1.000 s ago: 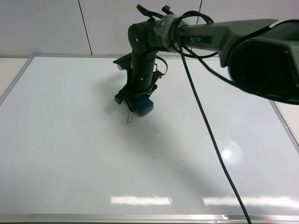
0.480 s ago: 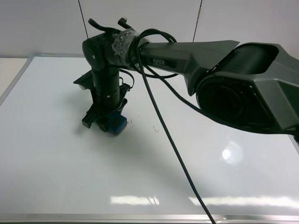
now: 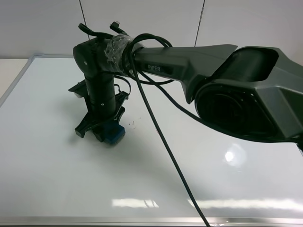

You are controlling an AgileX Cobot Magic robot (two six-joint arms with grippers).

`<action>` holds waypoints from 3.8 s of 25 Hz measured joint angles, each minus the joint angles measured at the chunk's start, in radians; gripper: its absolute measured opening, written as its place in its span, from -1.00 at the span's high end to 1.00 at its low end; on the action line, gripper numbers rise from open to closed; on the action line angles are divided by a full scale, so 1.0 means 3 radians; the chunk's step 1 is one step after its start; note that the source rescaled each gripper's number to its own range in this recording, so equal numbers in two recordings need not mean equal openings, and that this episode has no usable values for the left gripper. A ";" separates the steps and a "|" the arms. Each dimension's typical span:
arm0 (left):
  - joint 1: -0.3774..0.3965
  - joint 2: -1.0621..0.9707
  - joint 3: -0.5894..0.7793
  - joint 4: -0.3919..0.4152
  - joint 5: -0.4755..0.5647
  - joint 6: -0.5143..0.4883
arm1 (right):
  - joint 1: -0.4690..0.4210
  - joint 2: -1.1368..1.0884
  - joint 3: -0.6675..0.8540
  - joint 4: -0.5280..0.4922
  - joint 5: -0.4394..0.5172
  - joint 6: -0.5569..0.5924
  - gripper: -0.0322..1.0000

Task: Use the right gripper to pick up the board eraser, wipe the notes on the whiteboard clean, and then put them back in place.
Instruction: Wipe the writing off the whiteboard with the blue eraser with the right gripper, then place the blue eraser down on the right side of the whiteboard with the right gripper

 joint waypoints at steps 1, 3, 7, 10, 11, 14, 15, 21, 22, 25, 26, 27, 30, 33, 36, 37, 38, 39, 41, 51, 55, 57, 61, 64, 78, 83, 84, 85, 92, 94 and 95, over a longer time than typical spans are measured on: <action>0.0000 0.0000 0.0000 0.0000 0.0000 0.0000 | -0.0031 0.0000 0.0000 -0.0016 0.0006 0.0063 0.92; 0.0000 0.0000 0.0000 0.0000 0.0000 0.0000 | -0.0097 0.0000 0.0000 -0.0030 0.0018 0.0138 0.92; 0.0000 0.0000 0.0000 0.0000 0.0000 0.0000 | -0.0188 -0.0017 0.0038 -0.0072 0.0017 0.0254 0.92; 0.0000 0.0000 0.0000 0.0000 0.0000 0.0000 | -0.0259 -0.0112 0.0248 -0.0109 -0.0028 0.0324 0.92; 0.0000 0.0000 0.0000 0.0000 0.0000 0.0000 | -0.0289 -0.0159 0.0346 -0.0120 -0.0042 0.0324 0.92; 0.0000 0.0000 0.0000 0.0000 0.0000 0.0000 | -0.0383 -0.0404 0.0822 -0.0220 -0.0145 0.0350 0.92; 0.0000 0.0000 0.0000 0.0000 0.0000 0.0000 | -0.0424 -0.0489 0.1026 -0.0250 -0.0230 0.0365 0.92; 0.0000 0.0000 0.0000 0.0000 0.0000 0.0000 | -0.0708 -0.1033 0.2109 -0.0283 -0.0878 0.0453 0.92; 0.0000 0.0000 0.0000 0.0000 0.0000 0.0000 | -0.0750 -0.1079 0.2207 -0.0283 -0.0929 0.0462 0.92; 0.0000 0.0000 0.0000 0.0000 0.0000 0.0000 | -0.0803 -0.1168 0.2397 -0.0292 -0.1038 0.0496 0.92; 0.0000 0.0000 0.0000 0.0000 0.0000 0.0000 | -0.0803 -0.1177 0.2416 -0.0299 -0.1058 0.0502 0.92; 0.0000 0.0000 0.0000 0.0000 0.0000 0.0000 | -0.0787 -0.1177 0.2421 -0.0306 -0.1067 0.0504 0.92; 0.0000 0.0000 0.0000 0.0000 0.0000 0.0000 | -0.0712 -0.1173 0.2392 -0.0314 -0.1067 0.0492 0.92; 0.0000 0.0000 0.0000 0.0000 0.0000 0.0000 | -0.0471 -0.1129 0.2270 -0.0297 -0.1042 0.0395 0.92; 0.0000 0.0000 0.0000 0.0000 0.0000 0.0000 | -0.0191 -0.1041 0.2088 -0.0277 -0.1005 0.0324 0.92; 0.0000 0.0000 0.0000 0.0000 0.0000 0.0000 | -0.0114 -0.1002 0.2016 -0.0274 -0.0977 0.0324 0.92; 0.0000 0.0000 0.0000 0.0000 0.0000 0.0000 | -0.0042 -0.0970 0.1953 -0.0271 -0.0953 0.0324 0.92; 0.0000 0.0000 0.0000 0.0000 0.0000 0.0000 | 0.0044 -0.0922 0.1861 -0.0271 -0.0908 0.0324 0.92; 0.0000 0.0000 0.0000 0.0000 0.0000 0.0000 | 0.0136 -0.0852 0.1736 -0.0274 -0.0815 0.0274 0.92; 0.0000 0.0000 0.0000 0.0000 0.0000 0.0000 | 0.0065 -0.0806 0.1602 -0.0270 -0.0715 0.0253 0.92; 0.0000 0.0000 0.0000 0.0000 0.0000 0.0000 | -0.0104 -0.0806 0.1600 -0.0270 -0.0800 0.0253 0.92; 0.0000 0.0000 0.0000 0.0000 0.0000 0.0000 | -0.0288 -0.0787 0.1531 -0.0270 -0.0893 0.0253 0.92; 0.0000 0.0000 0.0000 0.0000 0.0000 0.0000 | -0.0475 -0.0742 0.1415 -0.0267 -0.0917 0.0253 0.92; 0.0000 0.0000 0.0000 0.0000 0.0000 0.0000 | -0.0718 -0.0722 0.1365 -0.0296 -0.0968 0.0253 0.92; 0.0000 0.0000 0.0000 0.0000 0.0000 0.0000 | -0.0819 -0.1223 0.1593 -0.0399 -0.0635 0.0775 0.92; 0.0000 0.0000 0.0000 0.0000 0.0000 0.0000 | -0.0931 -0.1780 0.2168 -0.0355 -0.0844 0.1156 0.92; 0.0000 0.0000 0.0000 0.0000 0.0000 0.0000 | -0.0962 -0.1898 0.2319 -0.0345 -0.0899 0.1208 0.92; 0.0000 0.0000 0.0000 0.0000 0.0000 0.0000 | -0.1003 -0.2022 0.2471 -0.0326 -0.0950 0.1257 0.92; 0.0000 0.0000 0.0000 0.0000 0.0000 0.0000 | -0.1387 -0.2714 0.3343 -0.0271 -0.1210 0.1501 0.92; 0.0000 0.0000 0.0000 0.0000 0.0000 0.0000 | -0.1532 -0.2859 0.3576 -0.0271 -0.1263 0.1556 0.92; 0.0000 0.0000 0.0000 0.0000 0.0000 0.0000 | -0.1605 -0.2919 0.3690 -0.0271 -0.1282 0.1565 0.92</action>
